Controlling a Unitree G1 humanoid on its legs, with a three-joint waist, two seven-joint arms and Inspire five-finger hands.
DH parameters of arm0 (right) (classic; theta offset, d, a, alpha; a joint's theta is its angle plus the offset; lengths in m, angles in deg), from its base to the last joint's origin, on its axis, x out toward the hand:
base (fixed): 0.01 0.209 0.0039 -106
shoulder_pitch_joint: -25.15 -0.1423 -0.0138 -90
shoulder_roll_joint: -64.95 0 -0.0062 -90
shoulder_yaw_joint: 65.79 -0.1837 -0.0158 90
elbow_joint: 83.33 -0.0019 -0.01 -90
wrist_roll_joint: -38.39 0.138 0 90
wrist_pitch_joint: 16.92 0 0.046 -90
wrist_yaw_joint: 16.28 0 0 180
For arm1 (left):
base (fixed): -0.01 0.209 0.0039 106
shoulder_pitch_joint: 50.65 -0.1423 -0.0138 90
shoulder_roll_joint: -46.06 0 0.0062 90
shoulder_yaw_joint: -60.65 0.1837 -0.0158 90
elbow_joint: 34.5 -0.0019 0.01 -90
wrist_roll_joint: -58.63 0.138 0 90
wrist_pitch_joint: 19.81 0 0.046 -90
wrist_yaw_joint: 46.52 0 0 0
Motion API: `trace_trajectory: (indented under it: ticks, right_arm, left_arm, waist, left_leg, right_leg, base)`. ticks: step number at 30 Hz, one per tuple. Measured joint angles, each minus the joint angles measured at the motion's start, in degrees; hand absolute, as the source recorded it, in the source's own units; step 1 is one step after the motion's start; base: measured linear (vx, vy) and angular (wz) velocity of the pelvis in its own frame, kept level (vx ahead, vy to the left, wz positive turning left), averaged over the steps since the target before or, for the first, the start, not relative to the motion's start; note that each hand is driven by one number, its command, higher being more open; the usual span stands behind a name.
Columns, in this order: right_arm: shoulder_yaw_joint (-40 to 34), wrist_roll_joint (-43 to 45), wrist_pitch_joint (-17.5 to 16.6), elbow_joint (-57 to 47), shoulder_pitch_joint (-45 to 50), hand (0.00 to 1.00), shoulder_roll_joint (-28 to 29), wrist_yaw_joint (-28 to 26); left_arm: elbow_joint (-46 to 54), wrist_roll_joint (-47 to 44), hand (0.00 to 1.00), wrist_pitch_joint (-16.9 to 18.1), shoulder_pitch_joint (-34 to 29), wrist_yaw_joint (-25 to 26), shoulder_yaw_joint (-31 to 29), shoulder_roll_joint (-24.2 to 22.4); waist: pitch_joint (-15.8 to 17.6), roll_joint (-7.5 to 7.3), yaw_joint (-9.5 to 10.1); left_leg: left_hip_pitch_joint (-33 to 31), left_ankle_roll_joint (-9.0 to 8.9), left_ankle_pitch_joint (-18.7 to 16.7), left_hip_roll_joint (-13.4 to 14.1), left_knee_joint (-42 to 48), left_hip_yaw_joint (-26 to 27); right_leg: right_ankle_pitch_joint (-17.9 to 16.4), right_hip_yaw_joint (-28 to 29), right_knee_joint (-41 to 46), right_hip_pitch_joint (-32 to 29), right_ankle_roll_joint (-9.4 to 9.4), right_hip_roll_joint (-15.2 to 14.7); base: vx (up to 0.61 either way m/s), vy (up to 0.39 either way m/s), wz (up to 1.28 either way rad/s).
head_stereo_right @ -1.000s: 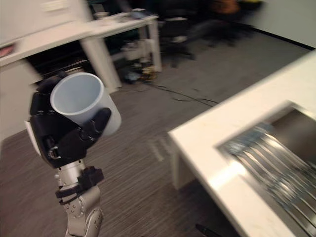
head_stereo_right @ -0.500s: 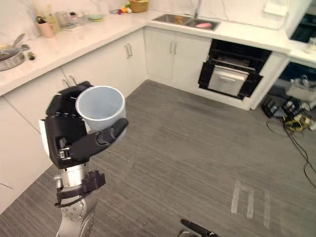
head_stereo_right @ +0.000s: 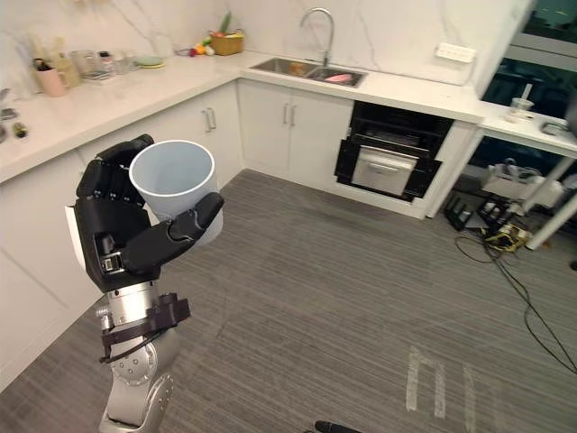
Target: Walk over to the sink, pick up the cup, carry it to the dishwasher, place the cup inside the dishwasher, then close the dishwasher door
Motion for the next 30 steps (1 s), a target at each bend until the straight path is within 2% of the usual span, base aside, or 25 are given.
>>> trace_trajectory:
  ticks: [1,2,3,4,5,6,7,8,9,11,12,14,15,17,18,19,20,22,23,25,26,27,28,29,30]
  right_arm:
    - [-0.1,-0.1,-0.1,-0.3,0.4,1.00,-0.1,-1.2]
    - [-0.2,-0.5,-0.5,-0.8,1.1,1.00,-0.7,-3.1]
    - [-0.6,-1.6,-0.3,-1.8,1.6,1.00,-1.8,-5.6]
    - [-1.2,-2.0,-0.2,-2.2,1.8,1.00,-1.9,-6.9]
    - [-1.4,-3.3,-0.4,-2.4,2.5,1.00,-1.5,-8.9]
    - [-2.0,-4.0,-0.6,-2.1,2.7,1.00,-1.8,-10.0]
    - [-2.8,-4.0,-0.5,-1.1,3.1,1.00,-2.3,-10.9]
    - [-3.5,-3.9,-0.9,-1.1,3.0,1.00,-2.1,-11.0]
    - [-3.8,-4.5,-1.1,-1.2,2.7,1.00,-2.0,-11.4]
    - [-4.3,-4.9,-1.1,0.2,1.4,1.00,-2.4,-11.5]
    - [-4.7,-5.9,-1.2,1.1,1.0,1.00,-2.4,-11.6]
    - [-6.5,-6.8,-1.3,2.7,0.7,1.00,-2.8,-12.0]
    - [-6.4,-7.1,-1.4,3.7,0.7,1.00,-3.3,-12.1]
    - [-6.5,-8.5,-2.1,5.1,0.8,1.00,-3.0,-11.9]
    - [-6.5,-9.0,-2.2,5.1,0.7,1.00,-2.9,-11.7]
    - [-6.6,-9.1,-2.2,5.1,0.8,1.00,-2.9,-11.4]
    - [-7.8,-9.2,-2.2,5.5,1.3,1.00,-2.6,-10.3]
    - [-10.0,-8.9,-2.4,5.5,1.8,1.00,-1.5,-9.2]
    - [-10.7,-8.8,-2.4,5.4,1.9,1.00,-0.9,-8.8]
    - [-10.9,-8.6,-3.1,4.8,2.0,1.00,0.2,-8.7]
    - [-10.9,-8.6,-3.6,4.7,2.5,1.00,0.5,-8.8]
    - [-11.0,-8.5,-3.9,4.6,3.8,1.00,0.6,-9.1]
    - [-11.1,-8.1,-4.3,4.2,4.0,1.00,0.7,-9.1]
    - [-11.0,-7.9,-4.6,2.5,3.7,1.00,1.5,-9.4]
    - [-11.0,-7.7,-5.1,1.8,3.6,1.00,2.3,-9.4]
  left_arm:
    - [-0.2,-0.3,0.00,0.0,0.0,-0.5,-0.2,-0.5]
    - [-0.6,-0.6,0.00,0.0,-0.1,-1.3,-0.9,-1.3]
    - [-0.6,-1.1,0.00,0.3,-1.0,-1.6,-2.6,-2.5]
    - [-0.7,-1.5,0.00,0.6,-1.9,-1.9,-4.1,-3.0]
    - [-1.2,-2.4,0.00,0.8,-2.7,-2.6,-6.6,-3.0]
    - [-2.7,-3.2,0.00,1.0,-2.6,-3.1,-7.2,-2.7]
    - [-4.2,-4.6,0.00,0.7,-4.4,-3.5,-7.5,-3.0]
    - [-4.7,-5.0,0.00,0.5,-5.8,-3.7,-7.6,-3.1]
    - [-5.2,-5.6,0.00,0.2,-7.3,-4.1,-7.8,-3.4]
    - [-5.3,-5.7,0.00,0.0,-7.4,-5.5,-8.6,-4.4]
    - [-5.2,-5.7,0.00,-0.2,-7.7,-6.0,-9.1,-4.6]
    - [-3.8,-5.7,0.00,-0.4,-8.5,-6.3,-9.7,-5.8]
    - [-3.2,-5.9,0.00,-0.2,-9.1,-6.3,-9.5,-6.3]
    - [-3.3,-6.3,0.00,0.0,-9.8,-6.8,-9.3,-6.4]
    - [-3.3,-6.7,0.00,0.0,-9.8,-7.1,-9.2,-6.4]
    - [-3.3,-6.7,0.00,0.0,-9.8,-7.1,-9.0,-6.3]
    - [-4.1,-6.8,0.00,0.0,-9.2,-7.7,-8.8,-5.8]
    - [-5.0,-7.7,0.00,-1.6,-7.8,-8.8,-7.5,-5.0]
    - [-4.9,-8.0,0.00,-2.3,-7.2,-9.2,-6.5,-4.2]
    - [-4.1,-7.7,0.00,-3.3,-5.8,-9.8,-5.2,-2.0]
    - [-3.4,-7.2,0.00,-4.0,-5.5,-9.6,-3.7,-0.6]
    - [-3.4,-6.1,0.00,-4.2,-5.2,-8.8,-1.4,0.2]
    - [-3.1,-5.1,0.00,-4.1,-4.9,-8.3,-1.0,0.6]
    - [-2.9,-4.0,0.00,-4.2,-4.1,-7.3,-0.8,0.6]
    - [-3.0,-3.9,0.00,-4.7,-3.0,-6.7,-0.4,0.1]
  waist:
    - [0.2,0.25,-0.21]
    - [0.6,1.42,-0.21]
    - [1.0,2.82,0.02]
    - [1.0,3.50,0.24]
    - [1.3,3.27,0.14]
    - [2.3,3.20,-0.03]
    - [3.2,3.23,-0.26]
    - [3.6,3.02,-0.23]
    - [4.2,3.24,-0.02]
    - [6.5,3.00,0.52]
    - [6.5,3.10,1.27]
    - [6.3,4.28,2.05]
    - [6.2,4.72,2.38]
    - [5.8,4.65,2.99]
    - [4.8,4.48,3.35]
    - [4.3,4.40,3.48]
    - [3.6,3.62,3.43]
    - [3.4,2.60,3.01]
    - [2.9,1.90,3.18]
    - [2.8,-0.50,3.21]
    - [2.2,-2.07,2.92]
    - [0.9,-0.74,2.32]
    - [1.0,-0.74,1.99]
    - [1.0,-0.68,1.58]
    - [1.2,-0.36,1.04]
  left_leg:
    - [-0.3,-0.35,-1.4,0.7,1.8,0.2]
    - [-1.1,-1.10,-4.2,2.2,5.2,0.7]
    - [-1.4,-2.03,-6.7,4.8,8.4,2.4]
    - [-1.4,-2.64,-7.4,6.0,10.1,3.1]
    - [-4.7,-3.90,-8.3,7.2,19.9,3.4]
    - [-9.5,-3.46,-7.8,8.5,31.1,2.8]
    - [-14.3,-2.70,-3.9,9.8,42.3,1.9]
    - [-16.1,-2.33,-4.0,10.1,45.3,1.8]
    - [-19.2,-2.84,-4.8,9.8,46.3,2.4]
    - [-21.3,-3.24,-5.2,8.0,37.8,2.9]
    - [-22.2,-4.31,-3.9,6.2,27.0,2.6]
    - [-21.9,-6.89,4.6,4.2,5.4,-3.0]
    - [-21.4,-8.25,7.6,3.8,1.8,-5.5]
    - [-21.0,-6.70,12.9,3.0,3.6,-6.5]
    - [-21.9,-4.56,15.0,2.2,6.5,-6.2]
    - [-22.4,-3.59,15.7,1.6,8.0,-5.7]
    - [-22.4,-1.93,14.6,-0.1,10.6,-4.6]
    - [-21.8,-0.08,12.7,-1.5,14.6,-3.3]
    - [-19.4,0.30,10.0,-1.7,14.5,-2.7]
    - [-13.9,0.36,6.0,-3.6,11.4,-1.9]
    - [-10.2,1.57,4.6,-4.9,8.1,-2.7]
    - [-6.7,2.00,4.8,-4.8,4.1,-4.2]
    - [-5.0,2.09,4.8,-4.7,2.4,-4.9]
    - [-2.0,1.53,5.3,-4.4,0.1,-6.1]
    - [0.4,1.61,5.3,-3.9,-1.3,-8.1]
  right_leg:
    - [-0.4,0.2,0.2,0.4,-0.13,0.6]
    - [-1.6,0.4,0.8,0.7,-0.66,2.0]
    - [-4.5,1.0,5.7,-0.3,-1.47,3.9]
    - [-7.2,1.2,10.7,-1.6,-1.43,4.9]
    - [-14.9,3.2,20.6,-3.0,-1.45,6.1]
    - [-19.5,3.9,24.4,-3.5,-3.75,5.9]
    - [-21.6,2.5,26.1,-2.8,-4.55,5.0]
    - [-22.1,2.3,26.1,-2.3,-4.72,4.5]
    - [-22.5,1.9,25.9,-1.1,-5.20,3.6]
    - [-23.1,1.2,24.6,1.5,-5.21,1.9]
    - [-23.4,1.2,23.3,2.6,-4.82,0.9]
    - [-24.4,1.5,20.8,5.8,-3.66,0.9]
    - [-25.2,2.1,20.6,7.2,-1.99,1.0]
    - [-27.9,3.5,20.9,10.2,-0.58,0.1]
    - [-29.4,4.7,21.4,10.4,0.36,-1.1]
    - [-30.1,5.1,21.5,10.5,1.13,-1.8]
    - [-30.9,5.4,22.9,11.4,2.42,-4.2]
    - [-29.2,4.9,27.9,11.4,5.95,-6.3]
    - [-26.6,3.7,33.4,10.3,8.13,-7.3]
    - [-20.5,0.2,46.5,6.3,7.55,-10.8]
    - [-12.4,-0.5,53.5,3.6,6.28,-12.7]
    - [-4.4,1.5,58.8,0.4,6.77,-12.0]
    - [-7.4,2.3,61.5,-1.4,6.58,-11.2]
    - [-15.4,1.9,64.6,-5.5,5.33,-9.9]
    - [-20.2,-0.2,63.5,-9.2,3.88,-8.6]
  base:
    - [0.01,-0.008,-0.16]
    - [0.00,-0.038,-0.40]
    - [0.03,-0.074,-0.54]
    - [0.08,-0.122,-0.51]
    - [0.09,-0.136,-0.10]
    - [0.02,-0.122,0.33]
    - [-0.03,-0.075,0.47]
    - [0.06,-0.083,0.46]
    - [0.14,-0.069,0.40]
    - [0.20,-0.052,0.32]
    - [0.19,-0.019,0.10]
    - [0.27,0.022,-0.07]
    - [0.41,0.083,-0.29]
    - [0.44,0.133,-0.37]
    - [0.41,0.152,-0.37]
    - [0.54,0.187,-0.34]
    - [0.57,0.172,-0.02]
    - [0.57,0.163,0.04]
    - [0.50,0.162,-0.12]
    - [0.47,0.151,-0.05]
    - [0.47,0.110,0.24]
    - [0.48,0.086,0.34]
    - [0.57,0.022,0.40]
    - [0.56,-0.027,0.33]
    - [0.55,-0.038,0.32]
